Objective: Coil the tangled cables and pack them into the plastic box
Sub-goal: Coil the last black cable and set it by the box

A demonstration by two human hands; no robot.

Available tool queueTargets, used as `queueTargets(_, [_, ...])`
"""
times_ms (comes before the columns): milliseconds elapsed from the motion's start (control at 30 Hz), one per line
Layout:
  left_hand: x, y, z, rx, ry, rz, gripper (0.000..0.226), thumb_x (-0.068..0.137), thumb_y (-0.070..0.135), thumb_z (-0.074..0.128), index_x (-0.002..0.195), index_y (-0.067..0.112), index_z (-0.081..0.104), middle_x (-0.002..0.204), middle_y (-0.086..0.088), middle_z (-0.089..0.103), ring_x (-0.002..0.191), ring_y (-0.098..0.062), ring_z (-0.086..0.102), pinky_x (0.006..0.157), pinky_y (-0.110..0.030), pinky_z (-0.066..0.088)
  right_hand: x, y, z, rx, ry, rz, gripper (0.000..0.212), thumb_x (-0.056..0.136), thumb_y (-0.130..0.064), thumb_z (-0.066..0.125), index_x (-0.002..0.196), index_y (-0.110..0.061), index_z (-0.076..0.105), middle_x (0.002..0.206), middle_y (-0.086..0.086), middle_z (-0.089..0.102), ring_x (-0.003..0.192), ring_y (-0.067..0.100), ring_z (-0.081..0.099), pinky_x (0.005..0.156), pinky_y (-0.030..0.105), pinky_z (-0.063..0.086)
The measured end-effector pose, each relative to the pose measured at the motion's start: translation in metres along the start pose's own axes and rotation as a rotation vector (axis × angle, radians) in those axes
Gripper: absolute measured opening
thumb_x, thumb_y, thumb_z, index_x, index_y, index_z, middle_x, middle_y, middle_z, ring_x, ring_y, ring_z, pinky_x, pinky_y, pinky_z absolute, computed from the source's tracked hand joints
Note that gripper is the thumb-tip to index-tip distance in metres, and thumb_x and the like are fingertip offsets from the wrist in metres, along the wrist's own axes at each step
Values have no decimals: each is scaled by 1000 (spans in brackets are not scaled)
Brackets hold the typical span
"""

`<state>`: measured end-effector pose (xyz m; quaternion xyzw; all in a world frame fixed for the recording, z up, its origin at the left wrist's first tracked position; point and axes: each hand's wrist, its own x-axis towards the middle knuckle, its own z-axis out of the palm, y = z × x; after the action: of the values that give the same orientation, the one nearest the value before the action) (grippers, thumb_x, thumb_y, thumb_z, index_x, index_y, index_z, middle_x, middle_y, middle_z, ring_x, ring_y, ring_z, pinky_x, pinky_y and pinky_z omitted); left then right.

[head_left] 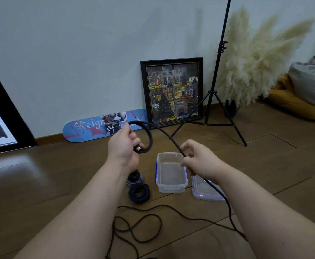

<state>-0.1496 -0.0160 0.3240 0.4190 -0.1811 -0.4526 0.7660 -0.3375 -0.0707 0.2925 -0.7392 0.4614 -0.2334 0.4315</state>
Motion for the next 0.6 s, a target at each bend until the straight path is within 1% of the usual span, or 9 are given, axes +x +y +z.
queueTargets(67, [4, 3, -6, -29, 37, 5, 33, 106, 30, 41, 75, 21, 42, 47, 11, 29, 40, -6, 23, 53, -23, 30, 1, 4, 1, -61, -1, 72, 12, 96, -14, 50, 107, -18, 53, 85, 8, 66, 61, 17, 56, 55, 29, 47])
queueTargets(100, [6, 3, -9, -30, 45, 6, 33, 106, 31, 41, 75, 21, 43, 48, 11, 29, 40, -6, 23, 53, -23, 30, 2, 5, 2, -125, 49, 80, 7, 98, -20, 49, 103, -18, 53, 82, 6, 65, 63, 17, 57, 56, 29, 46])
queueTargets(167, [7, 2, -11, -23, 39, 3, 33, 106, 31, 40, 74, 21, 43, 49, 11, 29, 42, -6, 23, 55, -23, 30, 4, 4, 3, -291, 206, 46, 12, 100, -30, 47, 97, -21, 54, 82, 1, 64, 72, 19, 59, 58, 30, 44])
queueTargets(233, [8, 2, -11, -13, 21, 4, 34, 106, 32, 40, 73, 22, 43, 50, 11, 28, 43, -7, 23, 55, -24, 30, 5, -1, 6, -431, 309, -22, 16, 100, -32, 44, 95, -24, 57, 82, 0, 63, 77, 21, 57, 60, 31, 44])
queueTargets(333, [9, 2, -13, 16, 12, 24, 35, 106, 31, 40, 72, 22, 41, 50, 11, 28, 46, -7, 22, 56, -23, 30, 2, -13, 12, -593, 194, -128, 22, 101, -29, 42, 104, -25, 63, 86, -2, 65, 82, 21, 58, 66, 33, 48])
queueTargets(400, [11, 2, -16, 51, 15, 40, 35, 106, 30, 40, 72, 22, 40, 50, 11, 28, 46, -7, 22, 57, -23, 29, 1, -21, 15, -672, 40, -179, 33, 100, -18, 38, 124, -24, 60, 106, 0, 66, 96, 20, 59, 78, 34, 50])
queueTargets(467, [13, 2, -21, 66, 29, 52, 36, 106, 28, 40, 71, 22, 39, 49, 11, 28, 46, -7, 23, 57, -23, 28, 1, -25, 16, -724, -92, -202, 45, 99, -7, 35, 139, -22, 51, 120, 0, 59, 104, 18, 55, 82, 29, 45])
queueTargets(533, [16, 4, -25, 75, 49, 62, 37, 105, 25, 41, 69, 22, 38, 49, 11, 29, 46, -7, 24, 56, -22, 28, -1, -25, 17, -707, -117, -218, 50, 98, -2, 34, 141, -24, 48, 118, -3, 59, 102, 16, 54, 82, 28, 45])
queueTargets(600, [18, 4, -27, 91, 65, 78, 37, 105, 23, 42, 68, 22, 37, 49, 11, 29, 47, -7, 24, 55, -22, 27, -2, -21, 15, -586, -36, -206, 46, 98, -4, 38, 138, -25, 49, 114, -6, 63, 100, 14, 57, 83, 29, 49])
